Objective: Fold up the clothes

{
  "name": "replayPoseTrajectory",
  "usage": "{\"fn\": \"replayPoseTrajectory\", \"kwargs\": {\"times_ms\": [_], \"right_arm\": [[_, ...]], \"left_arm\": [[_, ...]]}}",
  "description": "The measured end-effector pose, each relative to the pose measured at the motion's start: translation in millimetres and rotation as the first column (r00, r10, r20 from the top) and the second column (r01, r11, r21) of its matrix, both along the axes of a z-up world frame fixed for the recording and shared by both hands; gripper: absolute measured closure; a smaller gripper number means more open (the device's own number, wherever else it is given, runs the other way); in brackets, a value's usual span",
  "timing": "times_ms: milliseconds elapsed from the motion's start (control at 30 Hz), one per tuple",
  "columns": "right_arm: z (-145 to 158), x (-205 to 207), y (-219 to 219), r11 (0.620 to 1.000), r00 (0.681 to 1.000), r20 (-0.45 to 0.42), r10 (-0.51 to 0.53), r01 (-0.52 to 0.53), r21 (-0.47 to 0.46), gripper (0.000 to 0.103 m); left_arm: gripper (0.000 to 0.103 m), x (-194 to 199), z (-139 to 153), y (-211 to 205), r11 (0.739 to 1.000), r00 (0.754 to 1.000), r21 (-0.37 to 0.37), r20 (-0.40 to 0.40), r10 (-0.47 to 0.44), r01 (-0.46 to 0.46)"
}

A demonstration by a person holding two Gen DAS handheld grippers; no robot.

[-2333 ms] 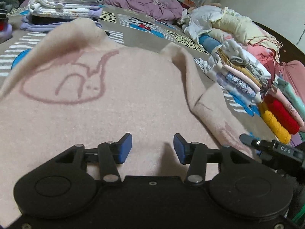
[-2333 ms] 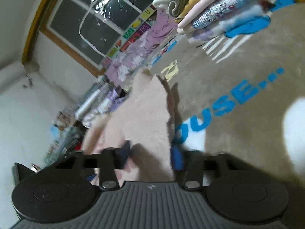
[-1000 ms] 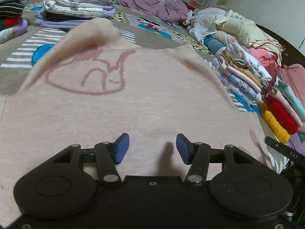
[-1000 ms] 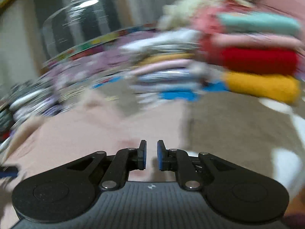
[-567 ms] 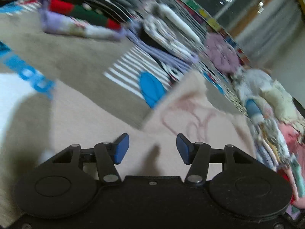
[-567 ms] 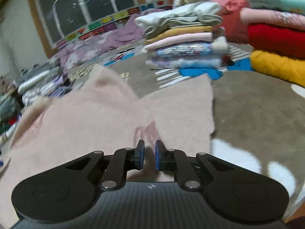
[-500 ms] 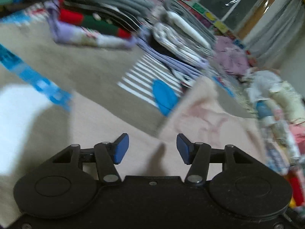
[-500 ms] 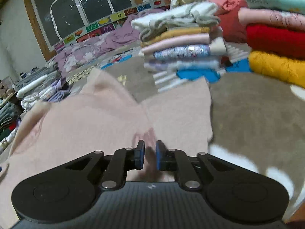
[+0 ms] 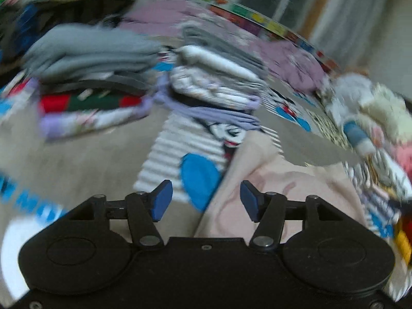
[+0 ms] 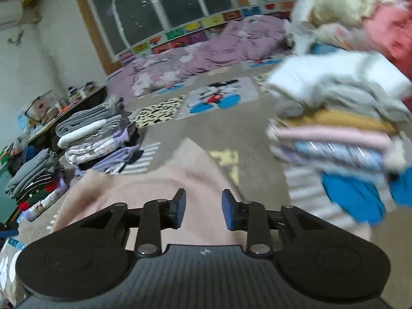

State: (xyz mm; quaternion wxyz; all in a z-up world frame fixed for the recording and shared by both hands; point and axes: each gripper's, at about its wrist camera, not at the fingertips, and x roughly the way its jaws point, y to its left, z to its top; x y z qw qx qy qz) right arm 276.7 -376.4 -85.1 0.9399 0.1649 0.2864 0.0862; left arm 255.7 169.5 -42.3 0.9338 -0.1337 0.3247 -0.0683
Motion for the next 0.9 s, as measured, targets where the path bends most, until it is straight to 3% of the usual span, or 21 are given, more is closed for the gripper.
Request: {"fn": "replayPoseTrajectory", "kwargs": {"times_ms": [267, 467, 567, 600, 733, 767, 833, 867, 900], "right_arm": [[-2.0, 88.7, 29.4, 0.991, 0.994, -0.037, 0.099, -0.101, -0.088, 0.053], [-24.9, 133.6, 35.8, 0.988, 0.992, -0.078, 0.095, -0.104, -0.112, 0.042], [-35.8, 149.1, 33.3, 0.991, 0.992, -0.091, 0.092, -0.101, -0.091, 0.041], [-39.8, 153.8, 32.1, 0.991, 0.991, -0.097, 0.097, -0.105, -0.079, 0.041], [-56.2, 169.4, 26.5, 0.991, 0.984, -0.123, 0.129, -0.131, -0.005, 0.041], [-60.8, 172.4, 24.3, 0.989, 0.98, -0.131, 0.147, -0.144, 0.031, 0.046], [-69.8, 178.4, 18.6, 0.974, 0.971, -0.137, 0.196, -0.176, 0.142, 0.083], [-71.7, 178.1, 13.1, 0.963, 0.972, -0.119, 0.204, -0.177, 0.202, 0.093], [-72.5, 176.4, 6.4, 0.949, 0.974, -0.094, 0.204, -0.174, 0.264, 0.093]], "left_arm": [[0.042, 101.4, -16.6, -47.8, 0.975, 0.982, 0.134, -0.087, -0.165, 0.176], [0.042, 152.7, -43.6, -50.2, 0.981, 0.971, 0.04, -0.155, -0.182, 0.191], [0.043, 168.0, -54.5, -49.3, 0.982, 0.967, -0.009, -0.172, -0.187, 0.188], [0.047, 171.2, -56.8, -49.4, 0.982, 0.966, -0.021, -0.173, -0.19, 0.19], [0.09, 176.0, -67.6, -41.6, 0.977, 0.966, -0.105, -0.164, -0.202, 0.186], [0.095, 176.8, -70.5, -38.7, 0.974, 0.966, -0.131, -0.16, -0.204, 0.184], [0.096, 176.1, -72.3, -27.7, 0.961, 0.968, -0.211, -0.137, -0.208, 0.177], [0.096, 172.3, -68.9, -14.2, 0.938, 0.974, -0.301, -0.096, -0.206, 0.169], [0.096, 168.9, -66.4, -1.3, 0.912, 0.979, -0.376, -0.055, -0.198, 0.164]]}}
